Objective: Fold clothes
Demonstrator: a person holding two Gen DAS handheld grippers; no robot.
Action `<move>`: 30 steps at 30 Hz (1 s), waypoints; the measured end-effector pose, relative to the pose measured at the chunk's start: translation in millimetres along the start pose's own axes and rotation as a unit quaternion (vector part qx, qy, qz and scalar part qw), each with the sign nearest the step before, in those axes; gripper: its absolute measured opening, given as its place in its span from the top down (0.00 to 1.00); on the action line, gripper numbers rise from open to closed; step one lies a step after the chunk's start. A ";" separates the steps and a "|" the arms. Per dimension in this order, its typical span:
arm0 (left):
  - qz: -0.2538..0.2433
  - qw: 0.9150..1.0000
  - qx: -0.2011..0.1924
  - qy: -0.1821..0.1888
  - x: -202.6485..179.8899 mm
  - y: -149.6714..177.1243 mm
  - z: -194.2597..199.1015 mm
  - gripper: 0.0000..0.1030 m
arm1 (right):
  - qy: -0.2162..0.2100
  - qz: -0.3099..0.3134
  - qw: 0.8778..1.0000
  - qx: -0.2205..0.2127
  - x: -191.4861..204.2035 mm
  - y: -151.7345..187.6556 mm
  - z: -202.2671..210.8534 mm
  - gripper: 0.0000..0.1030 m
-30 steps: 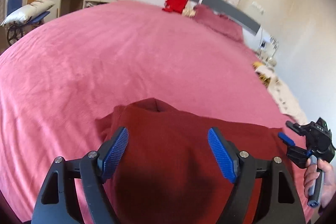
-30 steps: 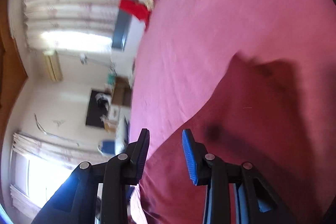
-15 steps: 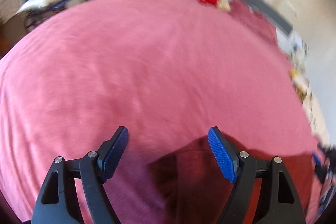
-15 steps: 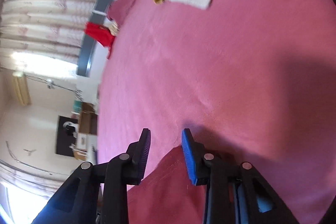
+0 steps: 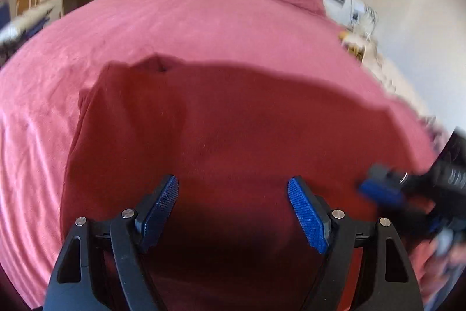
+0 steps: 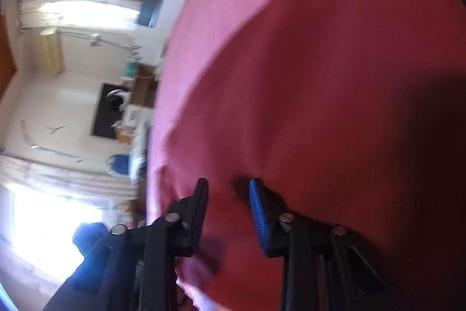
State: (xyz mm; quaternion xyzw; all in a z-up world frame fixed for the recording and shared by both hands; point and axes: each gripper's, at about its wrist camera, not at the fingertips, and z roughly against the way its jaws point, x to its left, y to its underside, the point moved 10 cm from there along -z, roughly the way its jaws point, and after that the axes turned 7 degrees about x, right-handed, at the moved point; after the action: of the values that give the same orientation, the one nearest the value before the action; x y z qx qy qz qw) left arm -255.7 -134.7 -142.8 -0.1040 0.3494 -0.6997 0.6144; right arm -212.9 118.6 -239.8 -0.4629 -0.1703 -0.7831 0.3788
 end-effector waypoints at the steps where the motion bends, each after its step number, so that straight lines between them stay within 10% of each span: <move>1: -0.007 1.000 0.003 -0.004 0.3 3.5 1.6 0.23 | -0.002 -0.014 1.000 -0.010 -8.2 -5.2 9.4 0.81; 10: -0.045 0.998 0.032 -0.035 7.8 43.3 18.5 0.23 | 0.007 -0.020 0.995 -0.099 -36.4 -30.6 120.0 0.67; 15: -0.044 0.996 0.052 -0.051 15.6 72.5 29.8 0.23 | -0.022 -0.004 0.999 -0.025 -42.1 8.3 90.6 0.67; 18: -0.044 0.995 0.064 -0.060 20.3 90.0 36.7 0.23 | -0.005 -0.027 0.999 -0.019 -68.8 21.2 84.6 0.86; 22: -0.041 0.994 0.072 -0.069 26.0 106.8 47.2 0.23 | -0.021 -0.047 0.998 -0.022 -69.7 20.8 91.8 0.69; 30: -0.065 0.996 0.058 -0.004 -23.8 86.3 18.6 0.22 | -0.059 0.065 0.993 0.072 10.6 25.8 22.4 0.68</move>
State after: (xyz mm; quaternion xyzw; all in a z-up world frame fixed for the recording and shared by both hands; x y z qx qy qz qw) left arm -171.8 -119.2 -175.6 -0.0933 0.2986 -0.7567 0.5740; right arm -183.1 110.9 -221.4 -0.4894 -0.2178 -0.7138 0.4511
